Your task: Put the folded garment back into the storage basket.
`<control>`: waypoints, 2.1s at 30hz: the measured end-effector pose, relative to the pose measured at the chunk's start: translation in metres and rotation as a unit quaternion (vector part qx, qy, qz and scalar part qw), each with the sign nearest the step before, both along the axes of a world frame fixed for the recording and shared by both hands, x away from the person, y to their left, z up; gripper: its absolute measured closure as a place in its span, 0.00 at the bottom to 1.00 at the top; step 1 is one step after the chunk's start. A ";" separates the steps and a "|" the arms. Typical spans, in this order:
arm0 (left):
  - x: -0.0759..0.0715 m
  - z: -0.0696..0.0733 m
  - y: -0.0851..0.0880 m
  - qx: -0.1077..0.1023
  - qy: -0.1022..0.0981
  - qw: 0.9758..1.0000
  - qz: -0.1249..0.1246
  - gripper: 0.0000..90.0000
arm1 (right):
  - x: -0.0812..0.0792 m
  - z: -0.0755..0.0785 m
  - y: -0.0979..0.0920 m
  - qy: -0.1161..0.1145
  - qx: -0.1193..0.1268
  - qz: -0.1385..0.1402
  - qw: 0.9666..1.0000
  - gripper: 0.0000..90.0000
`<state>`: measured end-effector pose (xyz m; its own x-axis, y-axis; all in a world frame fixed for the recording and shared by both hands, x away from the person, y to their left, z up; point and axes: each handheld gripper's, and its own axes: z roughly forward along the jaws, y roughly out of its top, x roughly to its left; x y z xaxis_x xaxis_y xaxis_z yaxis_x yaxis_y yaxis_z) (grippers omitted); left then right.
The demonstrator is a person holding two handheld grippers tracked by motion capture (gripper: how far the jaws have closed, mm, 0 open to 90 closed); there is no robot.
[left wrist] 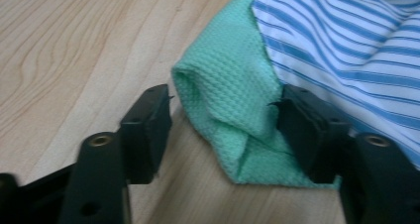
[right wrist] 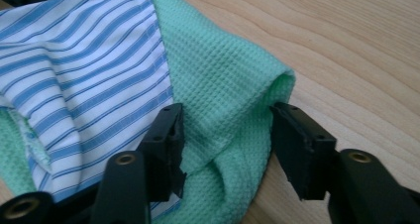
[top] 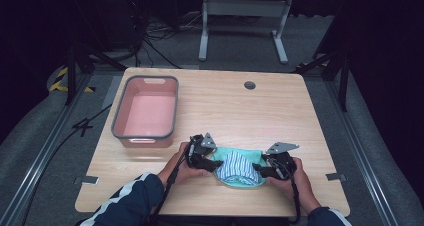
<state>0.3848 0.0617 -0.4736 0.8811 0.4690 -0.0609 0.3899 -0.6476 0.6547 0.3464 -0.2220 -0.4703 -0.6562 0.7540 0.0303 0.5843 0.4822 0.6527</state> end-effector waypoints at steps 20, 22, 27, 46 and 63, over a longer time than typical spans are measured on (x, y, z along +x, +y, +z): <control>-0.001 0.002 -0.001 -0.023 0.029 0.999 -0.028 0.90 | -0.006 0.005 -0.001 0.015 0.027 0.020 0.999 0.91; -0.001 0.004 -0.002 -0.016 0.025 0.999 -0.031 0.90 | -0.006 0.008 -0.001 0.012 0.030 0.020 0.999 0.91; -0.002 0.014 -0.004 -0.015 0.011 0.999 -0.032 0.91 | -0.008 0.015 -0.001 -0.002 0.032 0.022 0.999 0.91; -0.001 0.056 0.003 -0.036 -0.042 0.998 -0.030 0.91 | -0.003 0.055 0.001 -0.060 0.054 0.030 0.996 0.92; 0.003 0.093 0.041 -0.048 -0.077 0.996 0.012 0.91 | 0.011 0.098 0.040 -0.101 0.071 0.077 0.989 0.92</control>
<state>0.3874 0.1028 -0.3810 0.8716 0.4894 0.0291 0.2950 -0.5708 0.7662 0.3576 -0.1820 -0.3727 -0.7663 0.6422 -0.0160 0.3610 0.4510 0.8163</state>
